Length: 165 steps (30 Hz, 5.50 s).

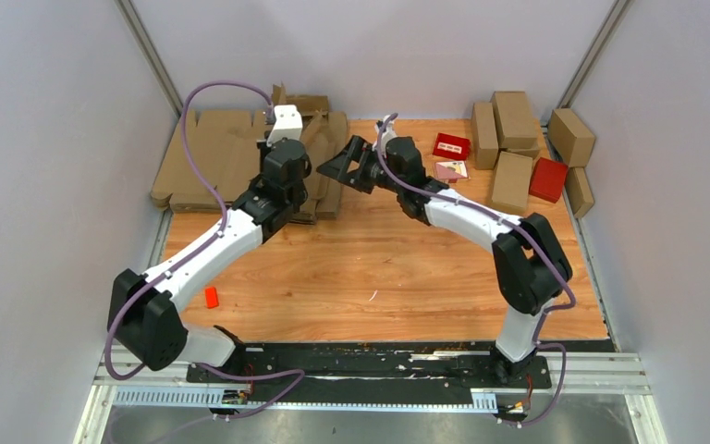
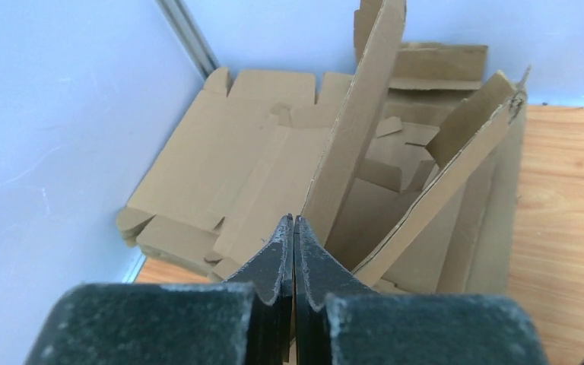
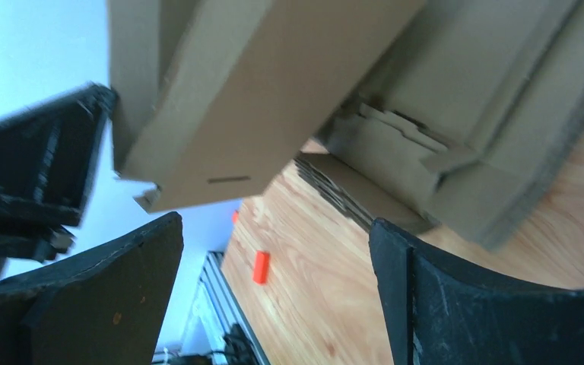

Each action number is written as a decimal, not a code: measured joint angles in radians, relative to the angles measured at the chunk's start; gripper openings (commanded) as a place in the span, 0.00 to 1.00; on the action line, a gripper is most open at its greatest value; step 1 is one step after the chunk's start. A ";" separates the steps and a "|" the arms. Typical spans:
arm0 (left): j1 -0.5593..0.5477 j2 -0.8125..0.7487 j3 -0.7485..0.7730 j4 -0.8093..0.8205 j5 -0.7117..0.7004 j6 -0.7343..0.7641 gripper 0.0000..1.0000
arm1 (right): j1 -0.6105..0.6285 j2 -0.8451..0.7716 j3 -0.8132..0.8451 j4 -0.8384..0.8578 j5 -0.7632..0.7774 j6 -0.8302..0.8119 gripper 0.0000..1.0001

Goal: Fold the paper box

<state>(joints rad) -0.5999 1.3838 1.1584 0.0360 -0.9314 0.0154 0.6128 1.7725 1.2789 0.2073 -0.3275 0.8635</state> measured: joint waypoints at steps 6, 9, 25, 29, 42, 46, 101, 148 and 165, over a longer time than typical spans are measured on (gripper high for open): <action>0.006 -0.039 -0.109 0.023 0.024 -0.048 0.00 | 0.020 0.138 0.120 0.080 0.021 0.108 1.00; 0.006 -0.053 -0.154 0.024 0.060 -0.090 0.00 | 0.032 0.201 0.235 0.024 0.054 0.124 1.00; 0.006 -0.098 -0.179 -0.050 0.156 -0.197 0.00 | 0.072 0.328 0.320 -0.140 0.130 0.253 0.47; 0.006 -0.098 -0.114 -0.135 0.169 -0.208 0.00 | 0.058 0.333 0.297 -0.131 0.100 0.242 0.14; 0.051 0.039 0.173 -0.376 0.390 -0.158 0.63 | 0.006 0.307 0.182 -0.110 0.058 0.169 0.11; 0.050 0.100 0.182 -0.453 0.528 -0.152 0.67 | 0.008 0.294 0.181 -0.082 0.033 0.115 0.12; 0.086 -0.061 0.272 -0.465 0.067 -0.106 0.00 | 0.014 0.362 0.400 -0.177 0.083 -0.051 0.27; -0.202 0.390 0.145 -0.054 1.157 -0.686 0.74 | -0.394 -1.061 -0.657 -0.773 0.437 -0.354 1.00; -0.125 0.386 0.231 -0.377 0.907 -0.327 0.72 | -0.409 -0.721 -0.767 -0.696 0.420 -0.289 0.77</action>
<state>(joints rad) -0.7250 1.7702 1.3895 -0.3412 -0.0242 -0.3115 0.2043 1.0519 0.5121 -0.4885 0.0925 0.5743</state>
